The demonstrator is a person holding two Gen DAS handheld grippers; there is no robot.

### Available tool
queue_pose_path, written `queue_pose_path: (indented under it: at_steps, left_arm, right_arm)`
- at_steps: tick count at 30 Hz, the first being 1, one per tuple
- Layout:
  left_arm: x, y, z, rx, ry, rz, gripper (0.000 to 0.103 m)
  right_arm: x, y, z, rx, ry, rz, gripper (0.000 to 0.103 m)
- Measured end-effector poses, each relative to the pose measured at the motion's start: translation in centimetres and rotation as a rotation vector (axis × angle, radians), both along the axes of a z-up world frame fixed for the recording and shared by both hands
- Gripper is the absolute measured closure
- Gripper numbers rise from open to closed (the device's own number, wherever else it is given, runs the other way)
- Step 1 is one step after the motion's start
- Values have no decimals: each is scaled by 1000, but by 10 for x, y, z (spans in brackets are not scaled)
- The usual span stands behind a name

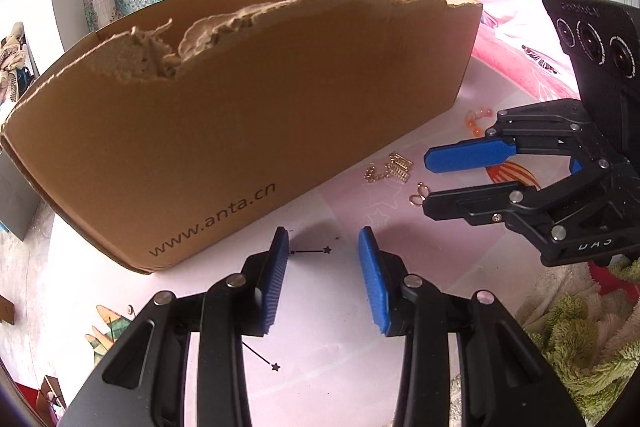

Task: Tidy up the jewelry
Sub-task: 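Position the open right gripper over the gold butterfly charm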

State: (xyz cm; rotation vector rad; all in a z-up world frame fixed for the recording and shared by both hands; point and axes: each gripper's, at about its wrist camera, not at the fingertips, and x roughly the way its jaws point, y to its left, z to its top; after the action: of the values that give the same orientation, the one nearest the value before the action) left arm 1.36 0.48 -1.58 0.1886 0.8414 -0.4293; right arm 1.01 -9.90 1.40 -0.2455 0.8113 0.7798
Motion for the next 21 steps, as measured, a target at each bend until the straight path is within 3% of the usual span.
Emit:
queue_pose_path:
  at_steps: [8,12,21]
  left_arm:
    - [0,7,-1,-38,-2,7,68]
    - [2,8,-2,-46,-2,10,68]
    - [4,9,-2,-49,-3,9,68]
  right_arm:
    - [6,8,0,-90,1,86,74]
    - [8,15,1,-119,3,76,88]
    - [5,20,-2,-105,7,37,89]
